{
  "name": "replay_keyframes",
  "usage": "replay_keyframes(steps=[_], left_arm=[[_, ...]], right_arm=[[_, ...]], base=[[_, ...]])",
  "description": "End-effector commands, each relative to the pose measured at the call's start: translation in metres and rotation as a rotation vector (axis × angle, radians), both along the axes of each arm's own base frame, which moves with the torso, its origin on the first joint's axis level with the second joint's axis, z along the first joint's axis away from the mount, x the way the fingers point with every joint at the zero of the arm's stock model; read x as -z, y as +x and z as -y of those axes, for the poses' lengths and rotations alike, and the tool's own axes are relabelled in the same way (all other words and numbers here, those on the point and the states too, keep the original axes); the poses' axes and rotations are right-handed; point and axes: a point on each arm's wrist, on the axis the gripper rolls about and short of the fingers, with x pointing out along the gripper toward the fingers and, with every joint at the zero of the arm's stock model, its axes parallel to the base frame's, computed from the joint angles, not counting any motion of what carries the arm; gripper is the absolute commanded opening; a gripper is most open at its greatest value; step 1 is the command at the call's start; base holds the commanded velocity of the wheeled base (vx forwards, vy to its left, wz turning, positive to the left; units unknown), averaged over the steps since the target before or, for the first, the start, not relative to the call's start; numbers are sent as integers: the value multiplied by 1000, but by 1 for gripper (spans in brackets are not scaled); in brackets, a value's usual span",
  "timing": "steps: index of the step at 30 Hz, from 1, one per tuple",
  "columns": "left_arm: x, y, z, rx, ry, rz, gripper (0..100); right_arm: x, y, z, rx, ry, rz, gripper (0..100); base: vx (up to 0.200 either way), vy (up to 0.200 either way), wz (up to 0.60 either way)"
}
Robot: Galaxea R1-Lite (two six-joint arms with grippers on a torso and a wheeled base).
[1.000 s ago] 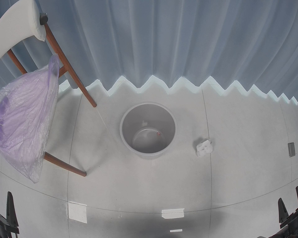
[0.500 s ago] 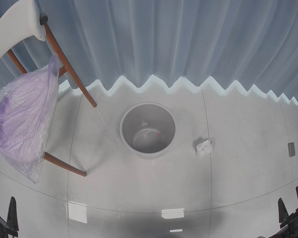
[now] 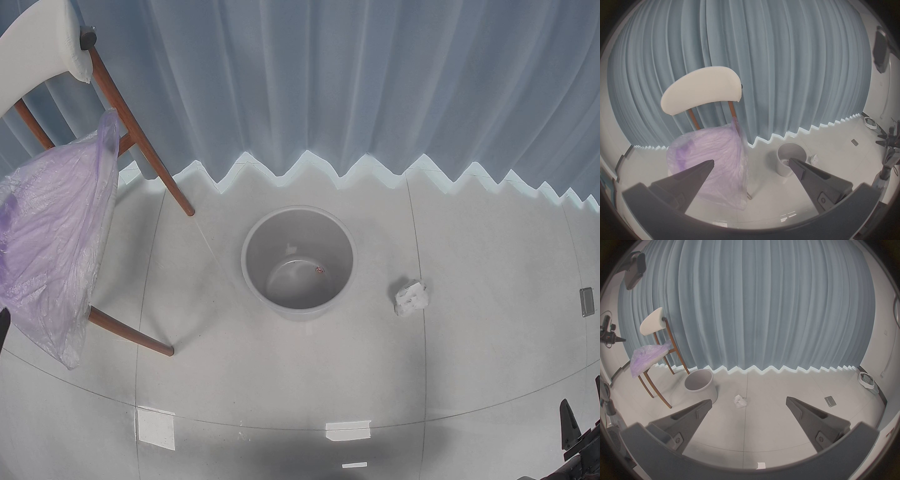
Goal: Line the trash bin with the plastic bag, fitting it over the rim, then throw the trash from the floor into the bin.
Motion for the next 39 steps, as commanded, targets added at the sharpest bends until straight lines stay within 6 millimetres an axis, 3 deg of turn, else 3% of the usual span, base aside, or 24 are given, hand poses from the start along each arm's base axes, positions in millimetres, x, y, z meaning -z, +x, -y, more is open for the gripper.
replay_keyframes(steps=[1,6,11,20,26,27,29,35,36,39], left_arm=[[-12,58,1,21,-4,-188,100],[3,84,1,-4,-93,-315,100],[2,103,2,4,-99,-280,100],[22,140,-2,-116,-101,-351,100],[19,152,-3,-115,-102,-307,100],[13,171,-3,-115,-85,-312,100],[5,188,-3,-115,-80,-303,100],[6,213,-18,-188,-126,-258,100],[4,224,-18,-192,-125,-221,100],[7,232,-4,-167,-121,-139,100]], right_arm=[[5,0,0,0,0,0,100],[5,0,0,0,0,-1,100],[5,0,0,0,0,-1,100],[5,0,0,0,0,-1,100],[5,0,0,0,0,0,100],[5,0,0,0,0,-1,100],[5,0,0,0,0,0,100],[5,0,0,0,1,-1,100],[5,0,0,0,0,0,100],[5,0,0,0,0,0,100]], base=[[0,0,0],[0,0,0],[0,0,0],[0,0,0],[0,0,0],[0,0,0],[0,0,0],[0,0,0],[0,0,0],[0,0,0]])
